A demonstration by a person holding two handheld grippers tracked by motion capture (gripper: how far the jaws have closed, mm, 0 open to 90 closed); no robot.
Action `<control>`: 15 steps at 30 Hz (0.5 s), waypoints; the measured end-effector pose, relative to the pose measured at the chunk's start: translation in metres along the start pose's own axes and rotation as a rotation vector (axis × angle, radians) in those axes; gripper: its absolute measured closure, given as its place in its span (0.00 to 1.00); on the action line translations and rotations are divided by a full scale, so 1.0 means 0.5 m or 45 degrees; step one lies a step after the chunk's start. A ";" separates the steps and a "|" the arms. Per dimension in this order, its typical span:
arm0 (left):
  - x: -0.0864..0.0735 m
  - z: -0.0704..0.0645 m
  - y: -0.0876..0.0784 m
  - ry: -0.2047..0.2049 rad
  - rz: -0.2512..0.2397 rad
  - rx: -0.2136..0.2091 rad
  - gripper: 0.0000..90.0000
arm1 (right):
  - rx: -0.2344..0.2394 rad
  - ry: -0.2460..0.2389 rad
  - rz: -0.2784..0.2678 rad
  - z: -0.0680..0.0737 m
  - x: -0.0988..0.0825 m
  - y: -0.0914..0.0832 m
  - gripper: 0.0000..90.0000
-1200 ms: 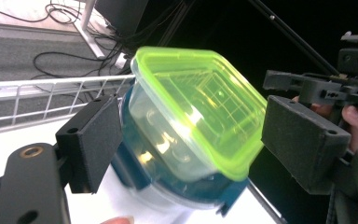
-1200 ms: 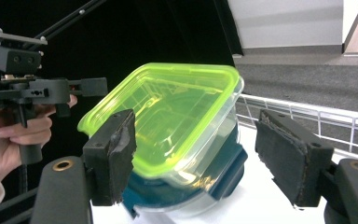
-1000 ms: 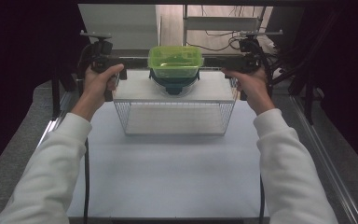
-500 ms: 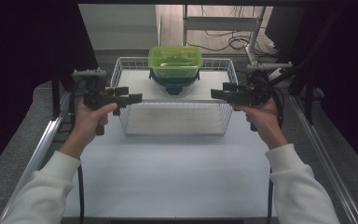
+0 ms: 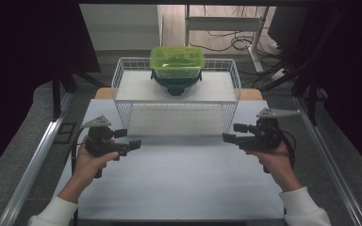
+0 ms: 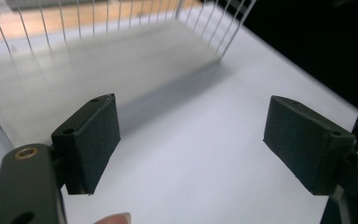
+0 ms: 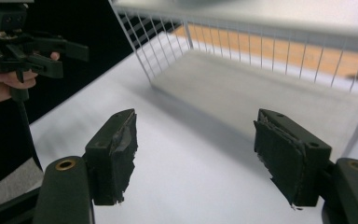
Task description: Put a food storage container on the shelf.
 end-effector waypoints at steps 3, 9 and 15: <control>-0.031 -0.011 0.020 0.015 0.037 -0.011 0.20 | 0.011 0.034 0.024 -0.004 -0.044 0.012 0.33; -0.085 -0.025 0.049 0.016 0.106 -0.019 0.19 | -0.019 0.071 0.098 -0.020 -0.128 0.040 0.33; -0.131 -0.036 0.068 0.029 0.163 0.022 0.20 | -0.044 0.071 0.172 -0.031 -0.188 0.072 0.33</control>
Point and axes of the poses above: each handheld gripper's, and its own axes: y roughly forward along the jaws, x roughly out of its top, z roughly to its left, the point moved 2 cm from there along y, roughly forward along the jaws, and after that the axes turned 9 degrees about z, right-handed, at the moved point
